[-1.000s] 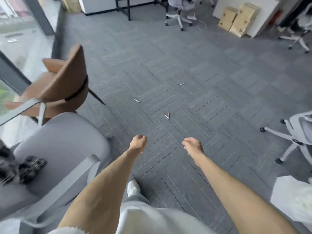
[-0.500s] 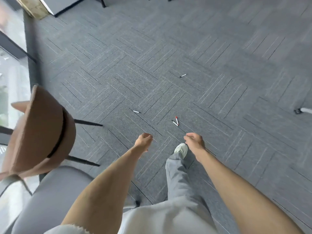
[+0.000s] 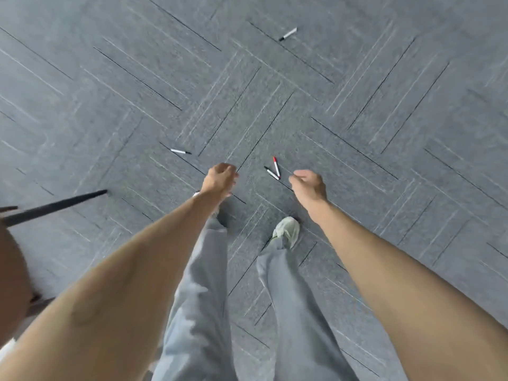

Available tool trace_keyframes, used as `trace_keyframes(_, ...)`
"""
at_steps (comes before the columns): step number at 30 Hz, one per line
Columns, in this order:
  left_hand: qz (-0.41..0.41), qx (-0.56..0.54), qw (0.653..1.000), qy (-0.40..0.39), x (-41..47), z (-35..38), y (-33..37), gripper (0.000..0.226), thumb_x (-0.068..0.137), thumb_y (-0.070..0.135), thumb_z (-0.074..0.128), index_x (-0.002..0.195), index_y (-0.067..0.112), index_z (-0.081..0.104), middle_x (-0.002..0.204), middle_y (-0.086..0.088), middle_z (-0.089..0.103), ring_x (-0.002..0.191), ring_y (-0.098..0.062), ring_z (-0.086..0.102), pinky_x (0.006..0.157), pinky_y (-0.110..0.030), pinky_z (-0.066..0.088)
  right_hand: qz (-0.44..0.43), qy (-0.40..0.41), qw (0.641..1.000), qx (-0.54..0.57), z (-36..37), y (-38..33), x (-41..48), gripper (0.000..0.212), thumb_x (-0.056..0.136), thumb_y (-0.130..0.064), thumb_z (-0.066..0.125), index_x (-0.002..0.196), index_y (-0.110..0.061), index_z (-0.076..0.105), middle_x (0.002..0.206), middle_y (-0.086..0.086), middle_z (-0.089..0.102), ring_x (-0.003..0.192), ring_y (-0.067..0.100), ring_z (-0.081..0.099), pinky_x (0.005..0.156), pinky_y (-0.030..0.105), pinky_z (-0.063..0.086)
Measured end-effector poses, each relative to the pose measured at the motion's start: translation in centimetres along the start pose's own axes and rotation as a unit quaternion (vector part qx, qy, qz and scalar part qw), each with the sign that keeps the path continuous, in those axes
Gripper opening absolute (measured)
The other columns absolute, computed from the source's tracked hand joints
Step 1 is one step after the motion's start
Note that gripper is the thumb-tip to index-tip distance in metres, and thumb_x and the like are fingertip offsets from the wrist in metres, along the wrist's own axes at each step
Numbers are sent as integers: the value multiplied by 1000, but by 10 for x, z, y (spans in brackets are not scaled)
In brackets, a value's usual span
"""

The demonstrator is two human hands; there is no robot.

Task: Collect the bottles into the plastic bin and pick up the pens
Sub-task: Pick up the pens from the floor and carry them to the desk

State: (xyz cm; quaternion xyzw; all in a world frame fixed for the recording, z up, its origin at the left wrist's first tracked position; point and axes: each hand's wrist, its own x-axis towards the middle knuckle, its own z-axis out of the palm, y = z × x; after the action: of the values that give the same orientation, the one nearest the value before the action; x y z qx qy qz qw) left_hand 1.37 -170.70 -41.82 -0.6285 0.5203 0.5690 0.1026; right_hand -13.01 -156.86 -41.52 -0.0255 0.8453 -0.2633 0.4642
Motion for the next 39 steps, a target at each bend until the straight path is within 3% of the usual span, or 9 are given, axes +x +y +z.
trace_keyframes(6,-26,91,994,-47,139,21,-34,25,99,31,43,115,18,57,116,-8,65,102,-25,63,91,-44,54,22,8,999,-34,79,17,119,19,92,-23,59,107,-16,70,109,13,70,101,31,63,70,26,41)
trace_keyframes(10,-34,125,989,-67,204,38,-71,31,99,31,41,124,17,53,123,-8,61,101,-21,62,85,-35,55,25,20,998,-52,123,46,185,35,92,-27,61,124,-11,63,120,11,70,109,30,63,79,30,43)
trace_keyframes(14,-6,171,981,-89,273,54,-104,31,99,27,41,125,17,53,113,-3,61,77,-5,53,60,-15,40,3,27,992,-120,161,85,261,53,89,-28,66,135,-9,49,128,15,56,110,29,56,85,33,43)
trace_keyframes(17,32,171,982,-77,318,62,-125,28,99,25,40,123,16,53,109,1,58,92,-11,55,64,-14,36,5,34,983,-179,188,108,316,79,83,-33,71,147,-13,31,141,18,39,127,32,43,101,47,43)
trace_keyframes(20,70,166,982,-60,349,73,-142,28,99,24,41,124,17,53,110,2,58,99,-12,54,74,-18,38,-2,55,967,-249,216,130,358,91,78,-39,75,149,-14,24,146,20,32,128,36,41,92,44,47)
trace_keyframes(26,96,157,982,-42,384,90,-169,27,99,22,43,123,16,54,112,1,57,100,-10,53,80,-18,38,-52,130,941,-307,252,172,377,50,83,-22,72,121,-3,45,126,27,50,105,34,54,81,44,53)
trace_keyframes(30,94,166,981,-31,390,88,-184,24,99,22,44,119,18,56,114,1,60,100,-11,57,85,-22,46,-97,114,940,-308,257,180,375,32,95,-9,54,123,3,46,120,25,56,102,30,58,87,38,52)
trace_keyframes(35,88,193,977,-22,381,57,-191,25,99,24,42,120,21,56,115,-2,65,98,-13,62,81,-22,49,-123,54,965,-227,262,160,352,23,101,-3,42,122,6,43,101,20,59,64,11,49,51,17,34)
trace_keyframes(39,129,260,955,59,392,2,-195,28,97,19,44,123,18,53,121,-4,59,95,-14,58,72,-18,44,-137,44,966,-215,281,125,346,17,102,-15,46,111,-1,46,77,5,54,59,12,47,52,30,44)
